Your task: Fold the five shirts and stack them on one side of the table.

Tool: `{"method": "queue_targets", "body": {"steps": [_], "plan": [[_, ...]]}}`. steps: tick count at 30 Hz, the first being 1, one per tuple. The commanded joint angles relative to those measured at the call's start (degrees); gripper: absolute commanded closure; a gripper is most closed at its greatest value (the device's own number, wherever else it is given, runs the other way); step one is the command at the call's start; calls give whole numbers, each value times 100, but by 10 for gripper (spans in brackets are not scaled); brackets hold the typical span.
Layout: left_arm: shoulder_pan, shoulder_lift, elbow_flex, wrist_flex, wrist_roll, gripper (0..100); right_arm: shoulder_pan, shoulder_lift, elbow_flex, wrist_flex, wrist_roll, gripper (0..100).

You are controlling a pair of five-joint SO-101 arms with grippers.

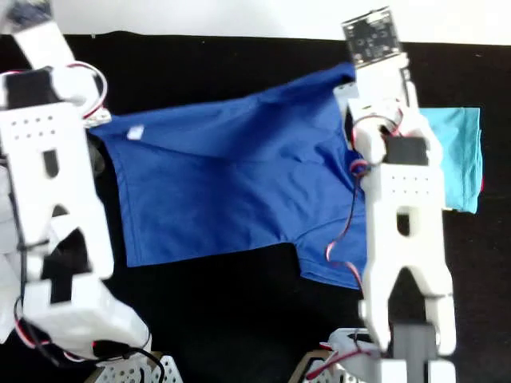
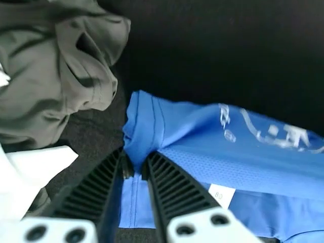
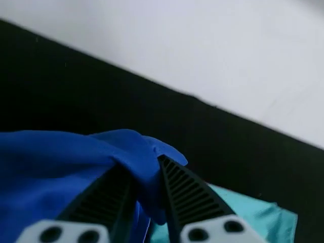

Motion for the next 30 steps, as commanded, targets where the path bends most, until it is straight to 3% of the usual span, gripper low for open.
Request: {"method": "queue_targets", "body": {"steps": [1,9,16,30], "plan": [[75,207,-215,-149,-9,992,40,259,-22,-145,62,992],[75,699,-189,-123,-9,992,31,787,-4,-127,53,992],[66,980,-180,-79,9,992,48,910,-4,752,53,992],[286,1314,-180,1152,-9,992,66,998,-4,1736,53,992]]}}
